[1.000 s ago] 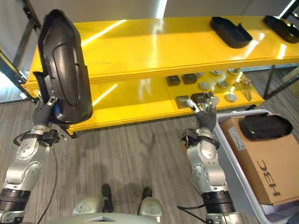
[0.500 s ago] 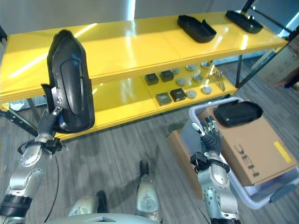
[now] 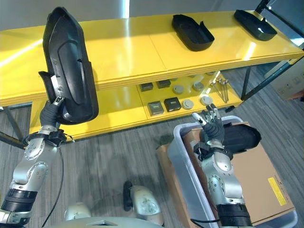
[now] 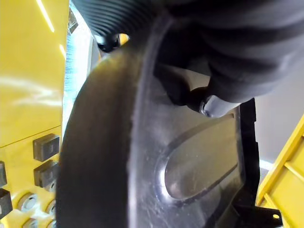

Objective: Move parts from the plastic box to the shelf.

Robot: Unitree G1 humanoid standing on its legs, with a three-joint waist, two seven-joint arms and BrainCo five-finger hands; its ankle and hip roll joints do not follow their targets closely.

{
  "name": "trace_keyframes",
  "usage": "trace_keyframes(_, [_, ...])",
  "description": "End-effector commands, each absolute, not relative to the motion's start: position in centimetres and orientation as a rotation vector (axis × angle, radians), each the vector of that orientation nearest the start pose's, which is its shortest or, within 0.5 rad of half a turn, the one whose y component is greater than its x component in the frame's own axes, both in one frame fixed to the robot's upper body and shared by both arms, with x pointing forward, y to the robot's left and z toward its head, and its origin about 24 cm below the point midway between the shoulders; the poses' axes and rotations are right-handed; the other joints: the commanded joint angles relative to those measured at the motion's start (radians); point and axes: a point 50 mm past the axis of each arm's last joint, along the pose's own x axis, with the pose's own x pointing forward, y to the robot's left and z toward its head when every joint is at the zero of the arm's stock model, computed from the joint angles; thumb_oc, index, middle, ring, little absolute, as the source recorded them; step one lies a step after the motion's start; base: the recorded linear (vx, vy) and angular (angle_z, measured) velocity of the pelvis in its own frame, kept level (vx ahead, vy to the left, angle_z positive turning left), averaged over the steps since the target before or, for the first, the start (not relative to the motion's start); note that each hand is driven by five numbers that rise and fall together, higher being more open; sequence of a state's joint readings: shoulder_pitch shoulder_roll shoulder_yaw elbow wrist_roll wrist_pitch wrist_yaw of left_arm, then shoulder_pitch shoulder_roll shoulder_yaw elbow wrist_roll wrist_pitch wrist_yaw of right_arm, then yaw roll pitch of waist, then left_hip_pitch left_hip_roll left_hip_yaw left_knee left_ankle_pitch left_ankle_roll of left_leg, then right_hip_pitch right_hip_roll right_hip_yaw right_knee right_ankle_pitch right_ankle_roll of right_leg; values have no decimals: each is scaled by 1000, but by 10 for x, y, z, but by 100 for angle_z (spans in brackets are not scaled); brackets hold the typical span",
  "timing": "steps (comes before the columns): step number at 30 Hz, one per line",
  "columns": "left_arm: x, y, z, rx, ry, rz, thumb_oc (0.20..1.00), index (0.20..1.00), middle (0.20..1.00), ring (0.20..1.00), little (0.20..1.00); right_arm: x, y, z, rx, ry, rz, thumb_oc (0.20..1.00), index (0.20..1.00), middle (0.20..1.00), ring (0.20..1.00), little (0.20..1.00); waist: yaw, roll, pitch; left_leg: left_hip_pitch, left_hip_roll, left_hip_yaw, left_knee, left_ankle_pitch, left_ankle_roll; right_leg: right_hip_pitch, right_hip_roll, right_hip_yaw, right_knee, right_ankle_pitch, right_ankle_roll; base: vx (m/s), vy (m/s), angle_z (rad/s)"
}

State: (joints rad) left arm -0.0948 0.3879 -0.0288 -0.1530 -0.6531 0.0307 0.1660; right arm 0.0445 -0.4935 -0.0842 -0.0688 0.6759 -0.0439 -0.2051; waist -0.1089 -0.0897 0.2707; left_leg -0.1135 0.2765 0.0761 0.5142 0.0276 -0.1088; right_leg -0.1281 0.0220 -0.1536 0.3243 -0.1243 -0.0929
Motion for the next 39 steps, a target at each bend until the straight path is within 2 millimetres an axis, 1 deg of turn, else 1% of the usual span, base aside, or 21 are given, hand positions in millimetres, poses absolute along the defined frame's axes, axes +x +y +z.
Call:
trace_keyframes(1, [264, 204, 138, -292, -323, -14, 200, 200, 200, 200, 200, 244, -268, 101, 152, -198, -238, 1000, 1000, 1000, 1000, 1000, 6, 25, -58, -59, -48, 39, -4, 138, 13, 102, -9, 72, -240, 122, 101, 193, 55, -24])
trace_keyframes(2, [264, 204, 138, -295, -324, -14, 200, 200, 200, 200, 200, 245, -268, 101, 148, -198, -240, 1000, 1000, 1000, 1000, 1000, 7, 28, -56, -63, -54, 42, -17, 142, 13, 109, -8, 72, -244, 122, 101, 197, 108, -11])
trace_keyframes(5, [264, 206, 137, -318, -321, -5, 200, 200, 200, 200, 200, 247, -267, 104, 139, -198, -248, 1000, 1000, 1000, 1000, 1000, 20, 43, -49, -64, -121, 41, -201, 144, 19, 143, -13, 68, -267, 123, 118, 233, 218, 2])
trace_keyframes(6, [264, 207, 136, -327, -316, 3, 200, 200, 200, 200, 200, 248, -267, 105, 129, -198, -244, 1000, 1000, 1000, 1000, 1000, 29, 50, -45, -64, -149, 41, -307, 156, 19, 158, -14, 62, -274, 124, 128, 228, 250, 8])
trace_keyframes(7, [264, 207, 136, -329, -315, 4, 200, 200, 200, 200, 200, 248, -266, 105, 127, -198, -244, 1000, 1000, 1000, 1000, 1000, 31, 52, -44, -65, -155, 41, -331, 163, 18, 163, -14, 61, -275, 124, 130, 251, 240, 7])
trace_keyframes(9, [263, 210, 132, -341, -306, 13, 200, 200, 200, 200, 200, 249, -266, 107, 111, -192, -235, 1000, 1000, 1000, 1000, 1000, 56, 65, -34, -110, -188, 8, -453, 215, 15, 199, -3, 70, -273, 117, 133, 350, 283, -2])
trace_keyframes(11, [260, 212, 129, -337, -298, 19, 200, 200, 200, 200, 200, 250, -265, 107, 108, -188, -227, 1000, 1000, 1000, 1000, 1000, 74, 68, -25, -133, -202, -18, -489, 224, 16, 218, -1, 82, -257, 103, 136, 317, 260, -30])
trace_keyframes(13, [259, 216, 125, -312, -298, 25, 200, 200, 200, 200, 200, 252, -266, 108, 126, -190, -221, 1000, 1000, 1000, 1000, 1000, 86, 64, -29, -120, -211, -12, -489, 168, 35, 228, -17, 83, -243, 82, 142, 228, 272, -46])
trace_keyframes(14, [259, 217, 124, -305, -298, 27, 200, 200, 200, 200, 200, 253, -265, 107, 135, -191, -222, 1000, 1000, 1000, 1000, 1000, 91, 62, -32, -113, -215, -8, -481, 153, 41, 228, -25, 81, -240, 77, 146, 186, 282, -18])
trace_keyframes(16, [259, 217, 124, -288, -303, 22, 200, 200, 200, 200, 200, 254, -265, 106, 164, -200, -221, 1000, 1000, 1000, 1000, 1000, 108, 61, -33, -117, -237, -35, -419, 118, 50, 234, -52, 75, -219, 61, 159, 163, 251, -53])
trace_keyframes(18, [262, 217, 130, -244, -315, -2, 200, 200, 200, 200, 200, 254, -259, 107, 171, -233, -222, 1000, 1000, 1000, 1000, 1000, 133, 63, -51, -81, -277, -39, -410, 57, 86, 247, -92, 48, -173, 22, 187, 221, 322, -49])
trace_keyframes(19, [263, 216, 132, -218, -319, -2, 200, 200, 200, 200, 200, 255, -256, 108, 181, -241, -231, 1000, 1000, 1000, 1000, 1000, 140, 64, -55, -61, -289, -37, -419, 46, 97, 237, -109, 32, -138, 20, 198, 253, 391, -16])
trace_keyframes(20, [264, 216, 132, -207, -318, -4, 200, 200, 200, 200, 200, 255, -251, 107, 218, -243, -240, 1000, 1000, 1000, 1000, 1000, 147, 74, -58, -29, -301, -32, -432, 30, 117, 189, -139, 6, -34, 39, 217, 169, 277, -29])
trace_keyframes(22, [264, 217, 132, -202, -312, -2, 200, 200, 200, 200, 200, 256, -248, 106, 226, -231, -233, 1000, 1000, 1000, 1000, 1000, 149, 81, -61, -3, -305, -15, -441, 18, 135, 137, -163, -10, 68, 56, 229, 138, 232, -38])
trace_keyframes(24, [264, 220, 133, -182, -319, 8, 200, 200, 200, 200, 200, 256, -244, 104, 211, -216, -221, 1000, 1000, 1000, 1000, 1000, 148, 90, -61, 38, -303, 11, -461, 6, 145, 74, -195, -26, 136, 101, 237, 109, 153, -26])
trace_keyframes(25, [263, 223, 135, -183, -328, 11, 200, 200, 200, 200, 200, 256, -242, 103, 211, -215, -215, 1000, 1000, 1000, 1000, 1000, 148, 93, -60, 59, -298, 23, -473, 4, 142, 57, -206, -31, 116, 121, 240, 72, 22, -26])
trace_keyframes(27, [262, 225, 139, -180, -349, 15, 200, 200, 200, 200, 200, 257, -240, 101, 220, -226, -210, 1000, 1000, 1000, 1000, 1000, 149, 91, -53, 88, -286, 37, -491, 2, 131, 52, -209, -38, -17, 156, 249, 38, -105, -15])
trace_keyframes(29, [261, 226, 141, -182, -374, 12, 200, 200, 200, 200, 200, 257, -244, 106, 228, -244, -210, 1000, 1000, 1000, 1000, 1000, 138, 78, -48, 102, -278, 32, -494, -9, 127, 68, -182, -12, -188, 189, 267, 41, -191, -15])
trace_keyframes(31, [262, 225, 141, -188, -371, 15, 200, 200, 200, 200, 200, 258, -244, 108, 222, -245, -212, 1000, 1000, 1000, 1000, 1000, 140, 73, -52, 107, -273, 36, -496, -13, 131, 73, -187, -14, -216, 208, 273, 34, -126, -19])
trace_keyframes(35, [260, 223, 139, -203, -362, 22, 200, 200, 200, 200, 200, 259, -251, 112, 209, -261, -230, 1000, 1000, 1000, 1000, 1000, 141, 63, -83, 116, -257, 52, -522, -11, 114, 103, -174, -24, -294, 215, 276, 57, -126, 8])
trace_keyframes(39, [259, 224, 137, -215, -343, 16, 200, 200, 200, 200, 200, 259, -255, 112, 215, -249, -259, 1000, 1000, 1000, 1000, 1000, 147, 62, -104, 135, -249, 54, -548, -5, 101, 140, -168, -43, -337, 213, 266, 68, -78, 4])
